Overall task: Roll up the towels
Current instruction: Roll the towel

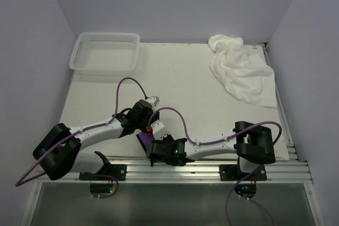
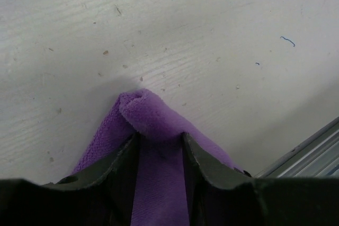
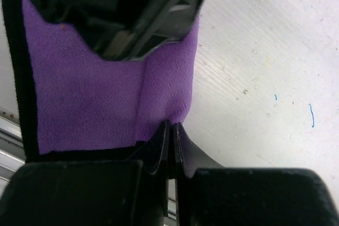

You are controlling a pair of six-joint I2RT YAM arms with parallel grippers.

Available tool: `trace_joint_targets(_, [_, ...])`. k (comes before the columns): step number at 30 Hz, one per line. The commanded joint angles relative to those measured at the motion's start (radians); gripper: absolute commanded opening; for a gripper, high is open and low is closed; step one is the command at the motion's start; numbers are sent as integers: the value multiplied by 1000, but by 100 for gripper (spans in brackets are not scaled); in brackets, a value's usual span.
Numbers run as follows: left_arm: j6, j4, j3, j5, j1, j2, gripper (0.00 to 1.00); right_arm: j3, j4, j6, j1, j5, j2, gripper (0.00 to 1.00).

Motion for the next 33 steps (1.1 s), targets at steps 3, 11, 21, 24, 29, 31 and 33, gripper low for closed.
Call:
trace_joint_targets(3, [-39,63,-24,-35,22,-132,46,94,-119,-69,51,123,57,0])
trace_joint_targets(11, [-19,55,3,-10,118,-221,51,229,-254,-123,117,247,164,0])
trace_joint_targets(21, [-22,86,17,43,126,-201,51,352,-383,-196,182,322,302,0])
trace_joint_targets(24, [-23,83,13,20,126,-210,51,355,-342,-199,176,308,307,0])
trace_joint_targets(29, [16,60,56,-40,142,-213,51,350,-265,-163,93,224,295,0])
trace_joint_targets(31, [35,46,98,-58,154,-198,51,318,-188,-150,23,165,278,0])
trace_joint_targets(33, [64,26,132,-81,178,-183,51,297,-132,-131,-21,111,255,0])
